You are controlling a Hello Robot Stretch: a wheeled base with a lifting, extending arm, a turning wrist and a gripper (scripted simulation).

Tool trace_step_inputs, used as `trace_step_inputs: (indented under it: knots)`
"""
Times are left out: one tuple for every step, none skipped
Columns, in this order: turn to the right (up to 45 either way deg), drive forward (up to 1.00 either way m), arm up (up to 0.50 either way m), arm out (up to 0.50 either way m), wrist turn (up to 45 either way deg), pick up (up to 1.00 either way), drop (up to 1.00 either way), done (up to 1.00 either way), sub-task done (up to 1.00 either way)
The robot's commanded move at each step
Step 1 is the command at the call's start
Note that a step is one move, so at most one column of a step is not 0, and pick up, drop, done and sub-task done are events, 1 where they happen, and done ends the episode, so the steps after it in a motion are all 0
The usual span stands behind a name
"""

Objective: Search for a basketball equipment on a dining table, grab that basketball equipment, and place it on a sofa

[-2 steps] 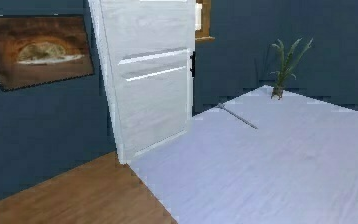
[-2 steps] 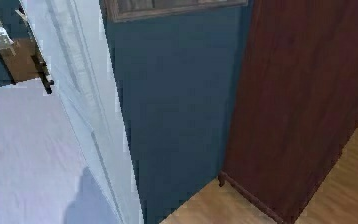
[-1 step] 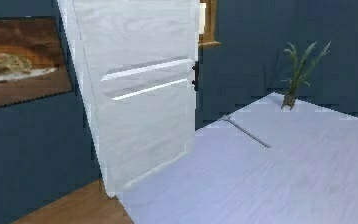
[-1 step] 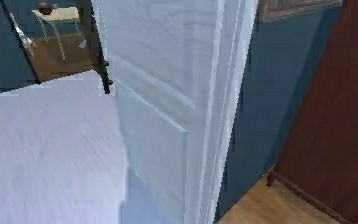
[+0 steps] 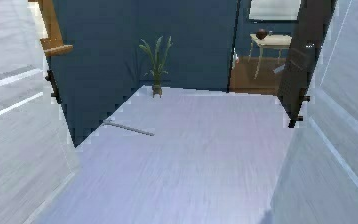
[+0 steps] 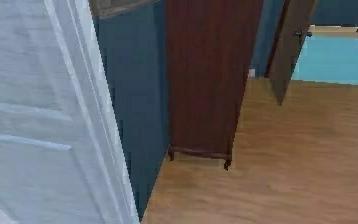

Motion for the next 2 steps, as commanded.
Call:
trace_step_inputs:
  knots:
    - [0.0,1.0,0.0,0.0,0.0,0.0,0.0,0.0,0.0]
    - [15.0,0.0,0.0,0.0,0.0,0.0,0.0,0.0,0.0]
